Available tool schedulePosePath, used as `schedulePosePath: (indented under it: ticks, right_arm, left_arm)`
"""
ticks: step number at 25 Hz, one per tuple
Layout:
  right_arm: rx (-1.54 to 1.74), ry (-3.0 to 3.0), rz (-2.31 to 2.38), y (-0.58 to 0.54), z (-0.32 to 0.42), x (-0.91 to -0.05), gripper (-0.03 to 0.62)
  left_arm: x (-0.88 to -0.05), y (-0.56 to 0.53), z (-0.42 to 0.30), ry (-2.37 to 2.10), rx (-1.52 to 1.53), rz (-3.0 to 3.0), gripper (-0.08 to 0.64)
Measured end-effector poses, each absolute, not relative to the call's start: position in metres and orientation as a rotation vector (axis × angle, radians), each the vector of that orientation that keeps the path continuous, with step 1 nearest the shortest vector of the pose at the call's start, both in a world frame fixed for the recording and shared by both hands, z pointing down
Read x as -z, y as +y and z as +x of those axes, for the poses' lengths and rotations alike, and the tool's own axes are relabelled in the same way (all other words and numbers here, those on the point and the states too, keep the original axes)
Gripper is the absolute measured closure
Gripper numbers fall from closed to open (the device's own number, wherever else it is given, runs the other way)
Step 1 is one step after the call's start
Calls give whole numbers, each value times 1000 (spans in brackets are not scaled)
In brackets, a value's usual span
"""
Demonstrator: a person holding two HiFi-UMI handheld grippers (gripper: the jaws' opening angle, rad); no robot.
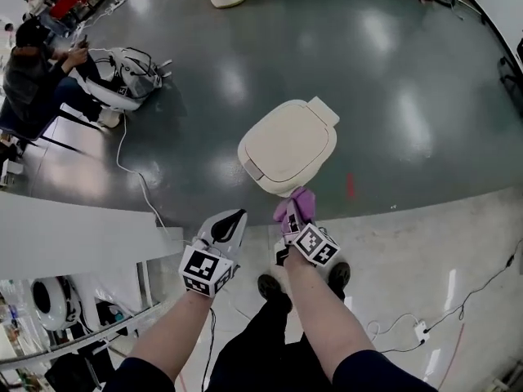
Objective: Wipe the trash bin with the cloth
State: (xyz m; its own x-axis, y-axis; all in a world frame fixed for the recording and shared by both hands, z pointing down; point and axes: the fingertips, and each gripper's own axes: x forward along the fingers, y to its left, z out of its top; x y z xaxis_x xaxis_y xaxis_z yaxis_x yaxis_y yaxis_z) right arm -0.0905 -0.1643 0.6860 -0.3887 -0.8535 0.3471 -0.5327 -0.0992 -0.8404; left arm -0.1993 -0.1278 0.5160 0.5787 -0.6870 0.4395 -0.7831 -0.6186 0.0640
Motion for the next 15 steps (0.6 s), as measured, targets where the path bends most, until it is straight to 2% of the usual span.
schedulePosePath:
  ticks: [8, 15]
  right_arm:
    - [1384, 2364, -1443, -113, -66, -558, 517]
    - [1122, 2861, -1097, -45, -76, -430, 517]
  left_arm:
    - [-437, -78, -150, -1131, -408, 2600, 571]
    - [-338, -32, -102, -1006, -306, 2736, 571]
